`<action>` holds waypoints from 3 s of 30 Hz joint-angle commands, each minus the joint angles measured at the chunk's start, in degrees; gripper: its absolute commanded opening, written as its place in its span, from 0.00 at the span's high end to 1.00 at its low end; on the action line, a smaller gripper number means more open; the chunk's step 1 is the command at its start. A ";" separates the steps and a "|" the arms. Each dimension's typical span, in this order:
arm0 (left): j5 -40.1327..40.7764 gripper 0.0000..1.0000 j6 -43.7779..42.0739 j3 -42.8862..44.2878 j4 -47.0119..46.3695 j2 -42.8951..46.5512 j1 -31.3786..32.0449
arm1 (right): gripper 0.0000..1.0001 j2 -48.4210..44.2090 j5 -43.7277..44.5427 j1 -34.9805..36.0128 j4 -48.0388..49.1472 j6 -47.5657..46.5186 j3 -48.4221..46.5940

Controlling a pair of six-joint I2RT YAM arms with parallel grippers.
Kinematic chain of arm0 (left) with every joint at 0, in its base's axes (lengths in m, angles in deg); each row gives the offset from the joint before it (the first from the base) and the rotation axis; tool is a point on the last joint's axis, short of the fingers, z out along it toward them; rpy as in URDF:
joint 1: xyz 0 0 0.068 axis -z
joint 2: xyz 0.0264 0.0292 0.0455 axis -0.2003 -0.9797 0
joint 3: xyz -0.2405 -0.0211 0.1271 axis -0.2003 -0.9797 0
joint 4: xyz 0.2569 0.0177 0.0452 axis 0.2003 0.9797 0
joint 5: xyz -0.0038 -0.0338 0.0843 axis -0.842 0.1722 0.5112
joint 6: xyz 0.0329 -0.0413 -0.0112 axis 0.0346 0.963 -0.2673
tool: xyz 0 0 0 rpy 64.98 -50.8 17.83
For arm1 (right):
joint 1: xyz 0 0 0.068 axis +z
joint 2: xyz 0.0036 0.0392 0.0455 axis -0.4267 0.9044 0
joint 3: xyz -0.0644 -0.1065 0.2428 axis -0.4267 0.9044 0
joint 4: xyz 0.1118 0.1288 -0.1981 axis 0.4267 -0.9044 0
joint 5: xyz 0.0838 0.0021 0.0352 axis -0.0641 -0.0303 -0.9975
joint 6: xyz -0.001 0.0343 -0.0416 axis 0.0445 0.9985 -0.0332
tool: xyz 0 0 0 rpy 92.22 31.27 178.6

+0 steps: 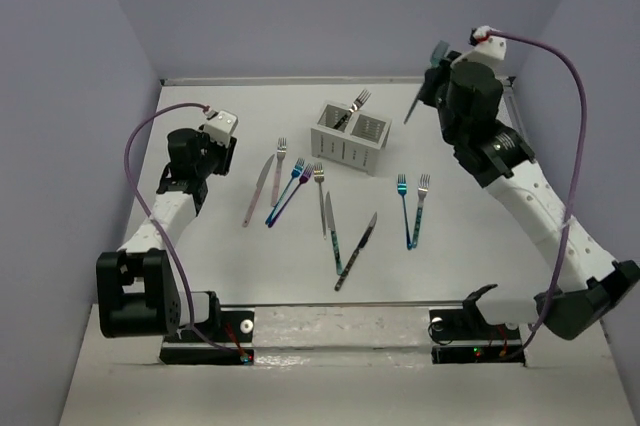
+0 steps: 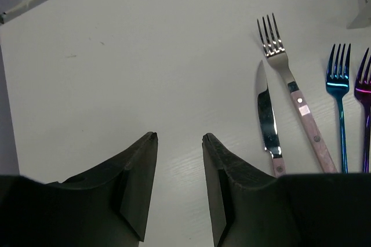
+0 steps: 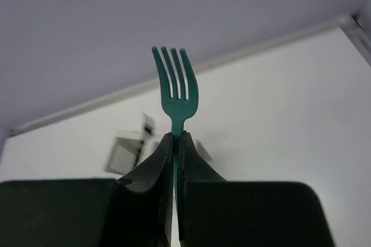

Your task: Sort the eating utensils into containers

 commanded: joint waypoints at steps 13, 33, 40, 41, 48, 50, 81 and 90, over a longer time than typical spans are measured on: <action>-3.75 0.44 0.17 -4.25 -4.94 -6.36 -0.19 | 1.00 44.45 -8.88 9.08 38.91 -14.95 -24.52; -3.49 0.45 -2.38 0.15 5.95 -12.52 3.05 | 0.57 42.55 -7.93 13.48 39.18 -11.68 -9.15; 0.02 0.41 -5.37 1.81 11.93 -14.89 8.85 | 0.49 33.76 -5.02 13.48 36.99 -10.54 -6.15; 0.90 0.41 -4.67 2.43 13.07 -15.76 10.34 | 0.46 32.79 -4.85 13.48 35.50 -10.54 -5.89; -2.77 0.42 -0.63 9.11 13.87 -17.00 13.07 | 0.42 23.22 -3.87 13.48 26.98 -9.05 -3.18; -2.87 0.43 0.51 12.09 13.87 -18.75 14.13 | 0.42 21.10 -4.58 13.48 25.04 -8.35 -1.68; 2.76 0.83 6.58 29.24 25.47 -40.82 17.04 | 0.42 7.46 -0.19 13.48 18.17 -5.09 14.76; -0.48 1.00 9.31 28.89 23.54 -38.19 16.86 | 0.42 5.53 0.52 13.48 17.64 -4.74 16.34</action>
